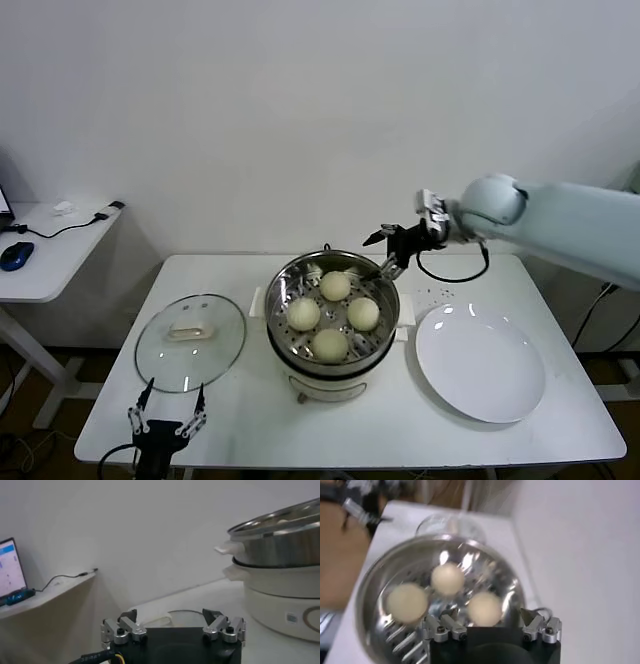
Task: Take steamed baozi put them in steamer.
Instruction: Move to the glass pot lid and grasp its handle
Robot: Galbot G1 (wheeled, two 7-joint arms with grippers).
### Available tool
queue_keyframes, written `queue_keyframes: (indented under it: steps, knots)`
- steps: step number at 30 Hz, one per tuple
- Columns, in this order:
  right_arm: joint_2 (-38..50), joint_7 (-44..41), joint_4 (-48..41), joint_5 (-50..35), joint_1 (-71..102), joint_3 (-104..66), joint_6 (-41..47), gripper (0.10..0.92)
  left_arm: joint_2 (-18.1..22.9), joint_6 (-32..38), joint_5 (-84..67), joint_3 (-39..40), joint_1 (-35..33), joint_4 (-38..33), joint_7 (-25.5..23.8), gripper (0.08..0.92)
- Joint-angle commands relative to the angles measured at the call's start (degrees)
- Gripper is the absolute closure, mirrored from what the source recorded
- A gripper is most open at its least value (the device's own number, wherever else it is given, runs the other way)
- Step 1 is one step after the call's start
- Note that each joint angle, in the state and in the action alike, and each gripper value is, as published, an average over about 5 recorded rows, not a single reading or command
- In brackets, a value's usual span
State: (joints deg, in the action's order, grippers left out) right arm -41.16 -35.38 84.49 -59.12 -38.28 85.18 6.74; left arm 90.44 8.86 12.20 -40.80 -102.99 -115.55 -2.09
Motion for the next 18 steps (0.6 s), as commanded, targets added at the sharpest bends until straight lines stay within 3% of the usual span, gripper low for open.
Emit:
queue_keyframes:
  steps: [1,9,18]
  knots:
    - [20.2,15.5,6.5,2.0,40.2,-41.4,-14.0,0.203,0.1,0.4,1.8,-0.7,0.5,-1.0,-0.1,0.177]
    - [18.2,18.5,7.6,6.0,70.4,-72.4,-16.0,0.203,0.3,0.4,3.5,-1.7,0.5,-2.7,-0.7,0.177]
    - [4.9,19.3,9.0,13.4,94.9,-103.9,-12.2,0.203,0.0,0.4,13.5,-3.7,1.3,-5.4,-3.1,0.177]
